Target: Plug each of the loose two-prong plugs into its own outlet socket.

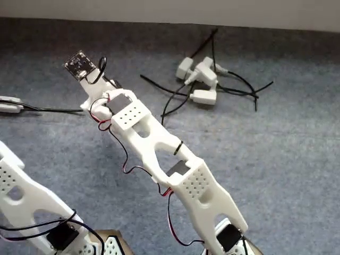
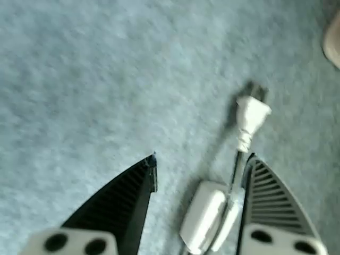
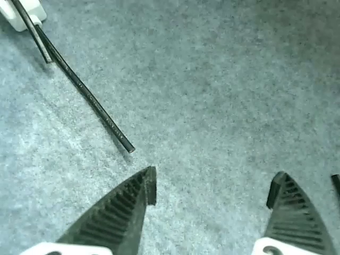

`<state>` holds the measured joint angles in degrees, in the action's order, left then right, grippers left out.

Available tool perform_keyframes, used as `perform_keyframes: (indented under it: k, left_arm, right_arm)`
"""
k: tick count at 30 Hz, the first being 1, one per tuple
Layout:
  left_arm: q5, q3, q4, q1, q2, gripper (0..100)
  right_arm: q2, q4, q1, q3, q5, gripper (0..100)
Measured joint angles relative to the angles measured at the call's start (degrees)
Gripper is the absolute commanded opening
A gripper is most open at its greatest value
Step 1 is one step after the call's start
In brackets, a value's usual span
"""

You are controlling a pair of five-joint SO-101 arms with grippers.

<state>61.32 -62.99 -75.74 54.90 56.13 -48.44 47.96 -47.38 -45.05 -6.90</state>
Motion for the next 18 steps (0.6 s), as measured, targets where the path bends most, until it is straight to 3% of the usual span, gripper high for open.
perform_keyframes:
  k: [8,13,18]
  left_arm:
    - [4.7,0.0,5.7,-13.5,0.0,27]
    - [4.5,0.0,8.7,-15.4,0.4,27]
    - [-5.1,0.0,11.3,-15.2,6.4,27]
  right_arm:
    - [0.0,0.0,0.2,0.1,0.2,32.7]
    - [0.0,0.0,0.2,0.1,0.2,32.7]
    - [0.0,0.0,0.2,0.1,0.2,32.7]
